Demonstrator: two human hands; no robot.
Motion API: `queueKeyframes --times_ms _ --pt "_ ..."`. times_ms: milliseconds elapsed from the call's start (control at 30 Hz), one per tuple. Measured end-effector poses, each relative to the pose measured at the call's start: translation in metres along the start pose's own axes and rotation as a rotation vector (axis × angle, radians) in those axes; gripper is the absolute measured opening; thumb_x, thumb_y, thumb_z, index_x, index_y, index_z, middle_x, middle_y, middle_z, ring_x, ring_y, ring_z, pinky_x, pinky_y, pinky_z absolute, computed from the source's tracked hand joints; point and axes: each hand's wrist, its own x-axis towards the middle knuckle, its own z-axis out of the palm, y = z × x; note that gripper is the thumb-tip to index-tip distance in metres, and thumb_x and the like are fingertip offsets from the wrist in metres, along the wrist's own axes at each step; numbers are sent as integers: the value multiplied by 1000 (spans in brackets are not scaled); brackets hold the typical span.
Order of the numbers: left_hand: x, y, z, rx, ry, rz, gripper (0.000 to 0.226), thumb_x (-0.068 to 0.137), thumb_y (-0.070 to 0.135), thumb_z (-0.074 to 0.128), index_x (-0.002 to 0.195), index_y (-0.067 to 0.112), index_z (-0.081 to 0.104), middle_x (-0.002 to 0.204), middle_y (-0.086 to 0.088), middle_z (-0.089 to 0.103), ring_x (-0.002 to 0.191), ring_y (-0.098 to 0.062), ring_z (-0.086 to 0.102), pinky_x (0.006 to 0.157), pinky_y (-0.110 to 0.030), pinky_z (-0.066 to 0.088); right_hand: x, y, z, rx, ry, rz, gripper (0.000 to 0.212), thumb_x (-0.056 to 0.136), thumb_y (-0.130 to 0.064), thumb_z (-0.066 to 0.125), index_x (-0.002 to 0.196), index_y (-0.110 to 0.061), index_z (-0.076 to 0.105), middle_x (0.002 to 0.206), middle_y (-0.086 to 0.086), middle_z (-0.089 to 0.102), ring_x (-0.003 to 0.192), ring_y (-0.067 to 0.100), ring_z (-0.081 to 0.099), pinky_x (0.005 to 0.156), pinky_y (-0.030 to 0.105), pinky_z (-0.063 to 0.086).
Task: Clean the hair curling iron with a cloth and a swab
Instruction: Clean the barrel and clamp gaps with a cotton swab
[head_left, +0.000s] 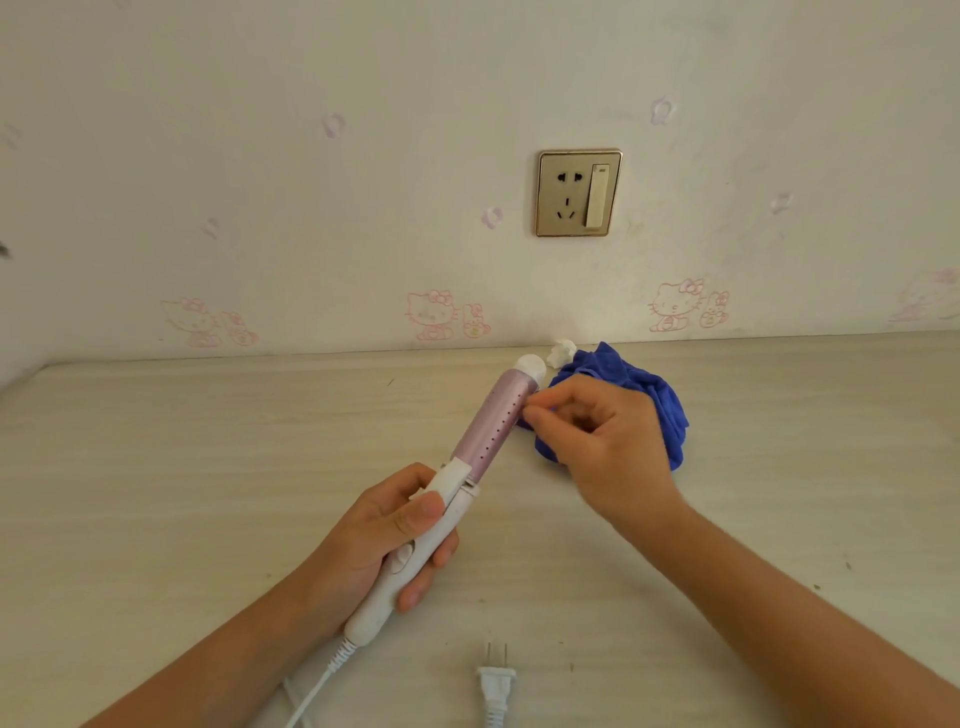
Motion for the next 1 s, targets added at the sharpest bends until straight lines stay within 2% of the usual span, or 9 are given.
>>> queueKeyframes --times_ms 33,167,267,367,500,567,767,867,1000 --pt "0 0 0 8 -4 -1 59 83 56 77 106 6 58 74 -18 59 36 -18 47 39 -21 41 -1 1 1 6 -2 -6 15 90 -2 75 82 -14 77 49 -1 52 47 6 38 49 19 34" --pt "-1 0 -4 -69 10 -2 75 84 60 74 122 -1 55 76 -19 58 37 -17 48 39 -21 42 -25 -2 32 -25 -205 -46 7 88 -15 75 83 -19 77 49 -16 53 44 3 40 50 18 37" --pt "0 0 -3 -51 -1 -13 80 85 63 71 124 -4 54 76 -18 59 38 -17 48 40 -22 42 -15 1 20 -51 -137 -43 10 89 -13 76 83 -21 77 50 -14 53 46 4 40 50 17 36" --pt "0 0 -2 -12 -13 -43 74 89 64 61 120 -3 59 76 -18 60 37 -16 48 41 -22 41 -2 3 3 -31 5 -1 11 91 -7 75 84 -15 78 50 1 52 48 5 40 51 18 35" --pt "-1 0 -2 -71 -23 -89 67 95 62 43 117 2 66 75 -18 58 36 -15 47 40 -23 41 -21 0 27 -49 -122 -68 8 91 -11 75 84 -15 76 49 -14 51 43 3 41 49 14 35" --pt "-2 1 -3 -89 -32 -101 69 96 60 37 119 2 65 75 -17 57 37 -15 46 40 -23 41 -26 -1 32 -77 -157 -109 5 90 -16 74 85 -16 77 50 -13 52 44 4 43 50 15 37" --pt "0 4 -4 -77 -83 -153 71 98 60 31 122 2 64 72 -16 54 36 -15 46 39 -24 40 -4 1 7 -58 30 -33 13 92 -6 75 84 -16 78 52 0 54 46 4 41 50 15 34" --pt "-2 3 -8 -120 -91 -146 73 99 60 31 122 -2 62 72 -16 54 35 -15 46 39 -23 41 -21 -2 25 -68 -96 -68 9 92 -9 74 85 -14 76 50 -12 53 43 3 40 49 15 36" --pt "-1 3 -9 -156 -78 -141 72 99 59 33 121 -3 62 72 -16 53 35 -15 45 40 -22 41 -30 -4 35 -90 -168 -89 7 91 -13 75 85 -13 77 50 -11 52 43 4 42 50 17 38"
